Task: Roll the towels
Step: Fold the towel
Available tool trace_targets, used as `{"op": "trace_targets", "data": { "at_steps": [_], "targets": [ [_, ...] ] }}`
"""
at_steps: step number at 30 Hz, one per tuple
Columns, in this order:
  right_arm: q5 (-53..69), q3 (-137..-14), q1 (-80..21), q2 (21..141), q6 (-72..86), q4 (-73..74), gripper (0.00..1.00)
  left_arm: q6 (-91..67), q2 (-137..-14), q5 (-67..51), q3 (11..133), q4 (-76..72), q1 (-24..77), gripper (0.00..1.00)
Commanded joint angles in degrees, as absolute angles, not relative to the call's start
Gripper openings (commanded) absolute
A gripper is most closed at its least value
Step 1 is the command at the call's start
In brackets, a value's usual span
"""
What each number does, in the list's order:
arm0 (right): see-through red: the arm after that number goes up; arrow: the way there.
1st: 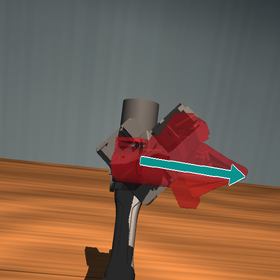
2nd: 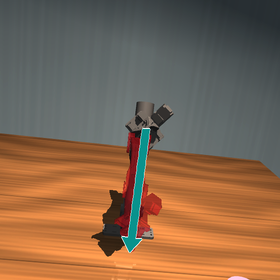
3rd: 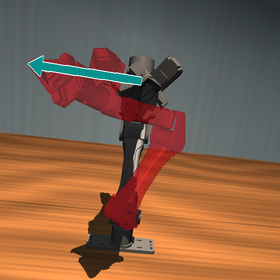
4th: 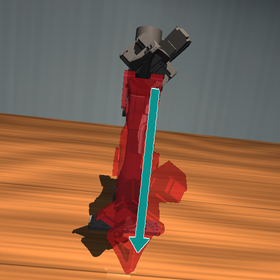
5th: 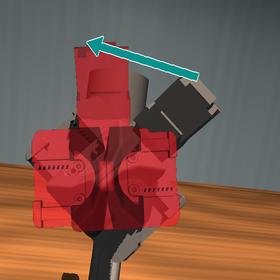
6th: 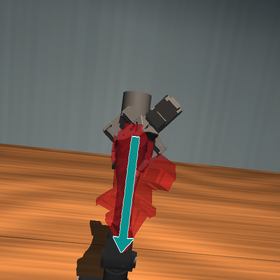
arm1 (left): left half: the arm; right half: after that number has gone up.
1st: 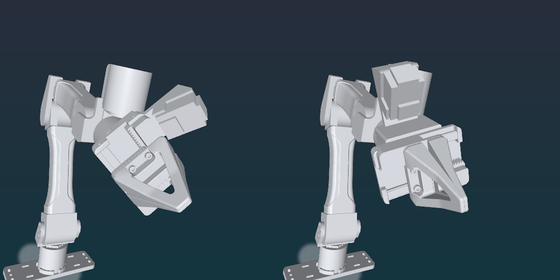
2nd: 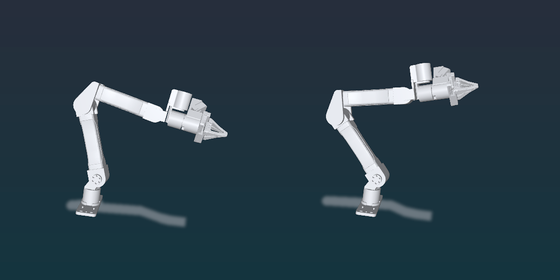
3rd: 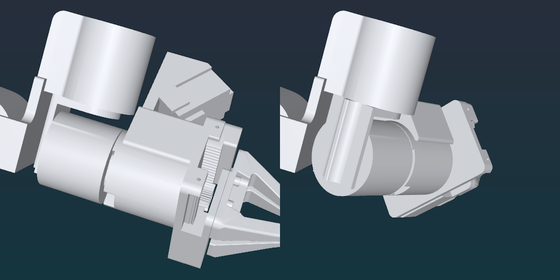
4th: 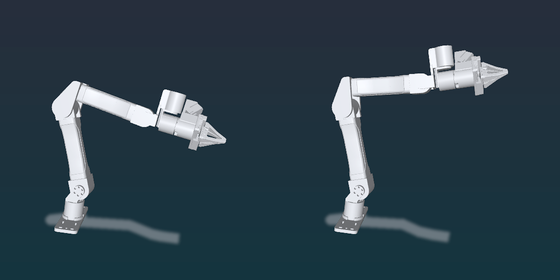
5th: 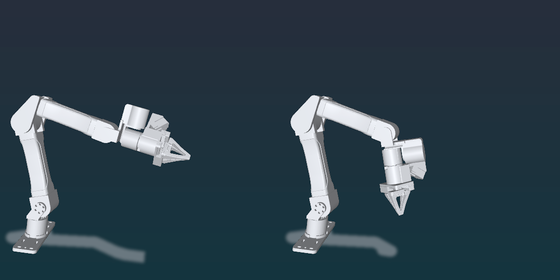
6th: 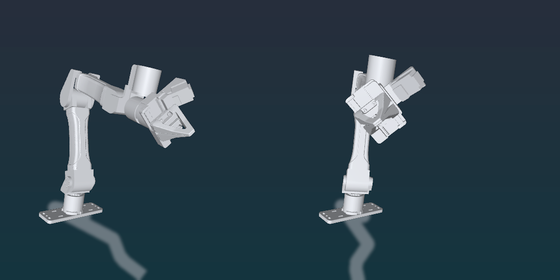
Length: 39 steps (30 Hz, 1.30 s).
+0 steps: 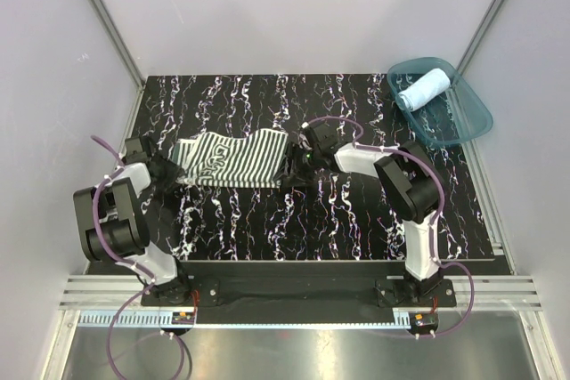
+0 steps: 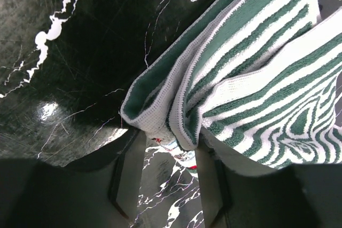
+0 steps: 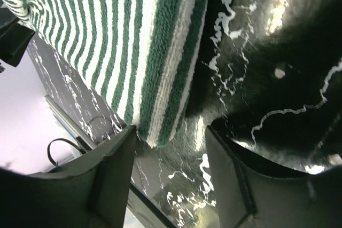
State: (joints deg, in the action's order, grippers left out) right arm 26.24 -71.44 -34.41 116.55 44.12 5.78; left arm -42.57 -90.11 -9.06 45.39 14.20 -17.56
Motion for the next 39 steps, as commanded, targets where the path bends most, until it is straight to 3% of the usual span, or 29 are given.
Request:
{"op": "trace_targets", "data": {
  "at_steps": [1, 4, 9, 12, 16, 19, 25, 30, 34, 39],
  "targets": [
    [27.1, -70.6, -35.1, 118.8, 45.1, 3.4, 0.61, -42.8, -89.4, -9.0, 45.8, 11.8, -17.8, 0.44],
    [26.3, -70.9, -35.6, 119.6, 45.4, 2.6, 0.55, -42.7, -88.2, -9.1, 44.6, 11.5, -17.5, 0.44],
    [23.7, -70.5, -35.6, 120.8, 46.8, 0.7, 0.33, -42.5, -86.3, -9.8, 43.0, 11.8, -16.8, 0.39],
    [22.5, -69.7, -35.1, 120.2, 46.9, 1.6, 0.00, -42.2, -84.3, -9.9, 42.2, 12.6, -15.3, 0.25],
    [21.6, -64.1, -33.1, 115.4, 46.7, 2.1, 0.00, -41.1, -80.0, -9.9, 40.3, 14.3, -12.1, 0.31],
    [20.9, -57.9, -29.5, 109.8, 45.2, 4.6, 0.00, -40.7, -74.7, -11.1, 37.3, 15.9, -10.2, 0.51],
    [14.8, -52.0, -26.9, 100.1, 36.5, 19.2, 0.00, -37.5, -60.8, -11.8, 36.2, 25.5, -10.0, 0.71],
    [14.7, -46.3, -27.0, 95.5, 35.8, 21.9, 0.00, -32.3, -53.1, -14.4, 40.2, 20.3, -9.1, 0.66],
    [14.9, -44.0, -27.0, 95.9, 36.3, 20.3, 0.00, -26.6, -61.8, -20.6, 48.9, 15.4, -3.6, 0.66],
    [14.3, -43.9, -27.0, 96.4, 36.3, 19.2, 0.00, -19.8, -82.3, -21.0, 61.5, 18.6, 5.5, 0.70]
  ]
}}
